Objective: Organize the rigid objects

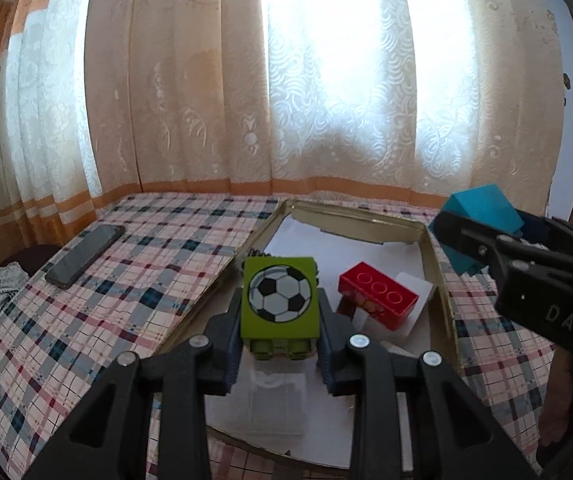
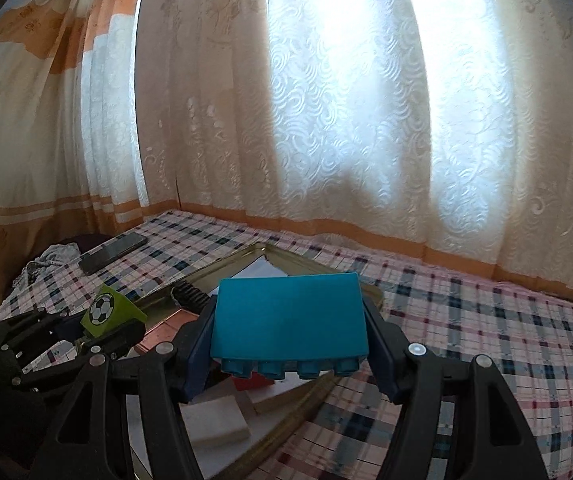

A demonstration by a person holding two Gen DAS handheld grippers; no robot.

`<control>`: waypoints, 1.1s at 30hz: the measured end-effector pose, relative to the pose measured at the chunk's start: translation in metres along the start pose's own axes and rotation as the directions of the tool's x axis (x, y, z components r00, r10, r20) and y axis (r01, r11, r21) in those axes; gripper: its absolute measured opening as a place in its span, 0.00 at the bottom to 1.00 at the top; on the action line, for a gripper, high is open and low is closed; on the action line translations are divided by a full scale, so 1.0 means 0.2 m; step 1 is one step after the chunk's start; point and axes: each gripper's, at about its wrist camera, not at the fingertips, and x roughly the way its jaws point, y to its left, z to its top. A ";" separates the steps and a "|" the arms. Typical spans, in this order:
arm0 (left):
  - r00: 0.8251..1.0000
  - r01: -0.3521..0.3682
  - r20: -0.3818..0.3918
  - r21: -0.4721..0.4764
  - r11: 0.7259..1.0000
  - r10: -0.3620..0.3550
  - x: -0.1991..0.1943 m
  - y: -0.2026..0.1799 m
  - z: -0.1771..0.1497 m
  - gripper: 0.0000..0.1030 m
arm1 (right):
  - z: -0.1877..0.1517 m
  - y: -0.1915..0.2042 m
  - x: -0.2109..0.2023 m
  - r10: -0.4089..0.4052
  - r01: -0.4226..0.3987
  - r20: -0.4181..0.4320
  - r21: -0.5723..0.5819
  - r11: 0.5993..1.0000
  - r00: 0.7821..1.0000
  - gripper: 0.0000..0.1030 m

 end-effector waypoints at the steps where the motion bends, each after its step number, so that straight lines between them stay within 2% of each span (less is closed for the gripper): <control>1: 1.000 -0.001 -0.011 -0.004 1.000 0.001 0.01 0.01 0.00 0.29 | 0.00 0.00 0.01 0.006 -0.006 -0.009 0.004 1.000 1.000 0.66; 11: 0.998 -0.014 -0.068 0.007 1.000 0.014 0.10 0.04 -0.02 0.29 | -0.02 0.07 0.13 0.038 -0.038 -0.087 -0.002 0.999 0.995 0.66; 20: 0.996 -0.012 -0.091 0.006 1.000 0.012 0.14 0.04 -0.04 0.29 | -0.06 0.09 0.21 0.024 -0.027 -0.148 -0.019 0.999 0.989 0.66; 25: 0.995 -0.010 -0.097 0.014 1.000 0.011 0.14 0.03 -0.04 0.31 | -0.08 0.10 0.23 0.067 -0.072 -0.185 -0.020 0.997 0.980 0.66; 27: 0.995 -0.015 -0.100 0.014 1.000 0.016 0.13 0.04 -0.04 0.38 | -0.09 0.11 0.22 0.058 -0.064 -0.182 -0.030 0.997 0.982 0.72; 29: 0.996 -0.029 -0.088 0.012 0.999 0.030 0.11 0.04 -0.04 0.67 | -0.08 0.11 0.21 0.057 -0.062 -0.167 -0.025 0.998 0.984 0.82; 32: 0.997 -0.057 -0.049 0.012 0.998 0.057 0.05 0.04 -0.02 0.89 | -0.07 0.10 0.16 0.037 -0.041 -0.134 -0.026 0.999 0.990 0.84; 33: 0.997 -0.064 -0.037 0.012 0.998 0.065 0.03 0.05 -0.01 0.93 | -0.06 0.09 0.14 0.033 -0.036 -0.123 -0.023 0.999 0.992 0.84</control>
